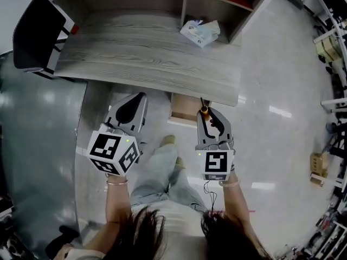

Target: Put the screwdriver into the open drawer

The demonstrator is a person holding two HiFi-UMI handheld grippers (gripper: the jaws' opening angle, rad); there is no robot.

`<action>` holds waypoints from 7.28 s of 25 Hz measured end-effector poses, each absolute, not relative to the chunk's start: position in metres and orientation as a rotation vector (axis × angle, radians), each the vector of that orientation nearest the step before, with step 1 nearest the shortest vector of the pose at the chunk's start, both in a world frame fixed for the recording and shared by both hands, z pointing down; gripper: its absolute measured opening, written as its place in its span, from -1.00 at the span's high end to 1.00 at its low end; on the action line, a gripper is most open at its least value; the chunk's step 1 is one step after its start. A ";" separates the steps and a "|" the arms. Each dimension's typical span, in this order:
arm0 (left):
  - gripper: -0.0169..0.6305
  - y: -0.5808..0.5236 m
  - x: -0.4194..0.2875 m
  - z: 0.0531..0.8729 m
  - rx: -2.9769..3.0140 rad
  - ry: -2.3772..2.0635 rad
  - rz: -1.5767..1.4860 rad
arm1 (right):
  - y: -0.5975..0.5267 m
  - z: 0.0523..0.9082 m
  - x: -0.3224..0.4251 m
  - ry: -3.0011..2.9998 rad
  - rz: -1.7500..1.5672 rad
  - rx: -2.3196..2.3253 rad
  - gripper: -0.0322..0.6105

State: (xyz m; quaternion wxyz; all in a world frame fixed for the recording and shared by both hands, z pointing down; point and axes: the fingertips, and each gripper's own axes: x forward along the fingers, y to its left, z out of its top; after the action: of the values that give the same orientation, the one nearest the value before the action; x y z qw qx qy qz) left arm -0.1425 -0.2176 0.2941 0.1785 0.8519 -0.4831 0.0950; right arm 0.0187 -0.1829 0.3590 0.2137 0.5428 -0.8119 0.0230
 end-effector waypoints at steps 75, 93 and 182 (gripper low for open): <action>0.89 -0.253 -0.108 0.529 2.359 -1.191 0.471 | -0.232 0.673 0.021 -1.782 0.170 0.964 0.59; 0.89 -0.237 -0.090 0.575 2.331 -1.077 0.473 | -0.231 0.716 0.027 -1.684 0.274 0.888 0.59; 0.89 -0.165 -0.051 0.574 2.318 -1.074 0.541 | -0.154 0.652 0.046 -1.824 0.497 1.143 0.71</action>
State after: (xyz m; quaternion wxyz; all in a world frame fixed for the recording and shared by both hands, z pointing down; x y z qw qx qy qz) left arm -0.0506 -0.1647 0.5737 0.2621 0.8566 -0.3969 0.2000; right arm 0.0465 -0.1539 0.6520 0.4495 0.4621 -0.7376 0.2010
